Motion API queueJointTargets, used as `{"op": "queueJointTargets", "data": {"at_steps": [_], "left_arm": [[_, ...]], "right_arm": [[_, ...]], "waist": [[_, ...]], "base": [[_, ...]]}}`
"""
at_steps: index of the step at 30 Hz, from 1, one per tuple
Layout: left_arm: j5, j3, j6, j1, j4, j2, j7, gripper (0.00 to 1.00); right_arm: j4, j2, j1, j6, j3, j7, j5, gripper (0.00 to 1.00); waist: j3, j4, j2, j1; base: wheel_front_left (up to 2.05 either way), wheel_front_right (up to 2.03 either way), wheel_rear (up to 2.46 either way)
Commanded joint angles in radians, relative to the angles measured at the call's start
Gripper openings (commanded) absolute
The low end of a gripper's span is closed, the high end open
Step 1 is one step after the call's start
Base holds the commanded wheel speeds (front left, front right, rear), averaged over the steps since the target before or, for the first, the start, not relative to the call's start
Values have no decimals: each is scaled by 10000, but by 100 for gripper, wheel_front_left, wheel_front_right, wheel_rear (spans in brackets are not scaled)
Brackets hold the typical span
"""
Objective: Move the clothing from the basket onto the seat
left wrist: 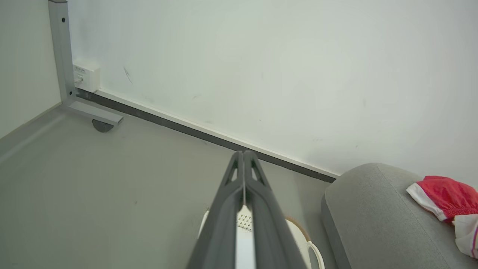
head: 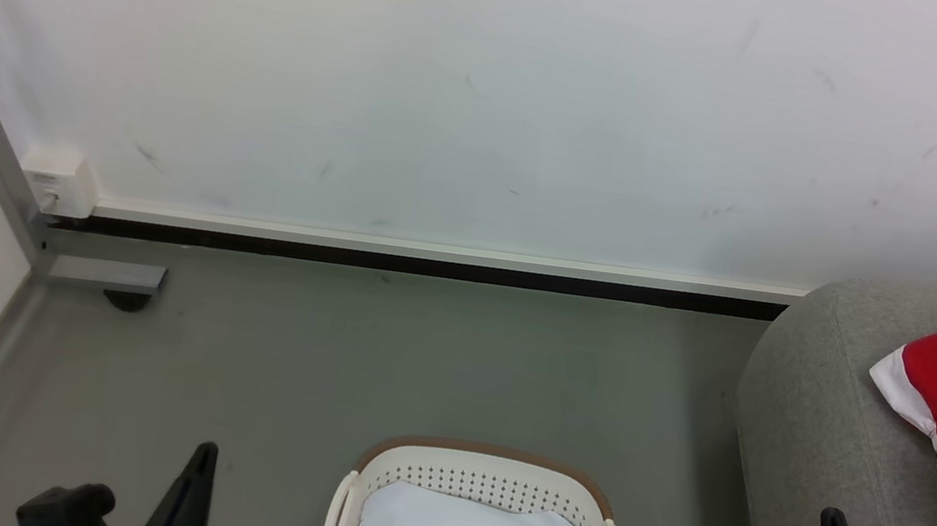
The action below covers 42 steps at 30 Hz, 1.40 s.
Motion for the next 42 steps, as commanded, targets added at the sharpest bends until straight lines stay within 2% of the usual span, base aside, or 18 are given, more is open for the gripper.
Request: {"op": "queueJointTargets", "data": {"at_steps": [1, 20, 42], "left_arm": [[-515, 89, -2, -210, -221, 19, 100, 0], [-3410, 450, -8, -258, -545, -33, 898, 0], [-6058, 817, -15, -330, -813, -80, 1672, 0]], "right_arm": [[-118, 3, -242, -2, -121, 83, 434, 0], [-55, 138, -495, -5, -581, 894, 3152, 0], [2, 285, -734, -8, -1022, 1653, 5657, 0]], "waist": [[7, 5, 0, 0], [85, 60, 0, 0], [175, 124, 0, 0]], "base": [[0, 0, 0], [0, 0, 0], [0, 0, 0]]}}
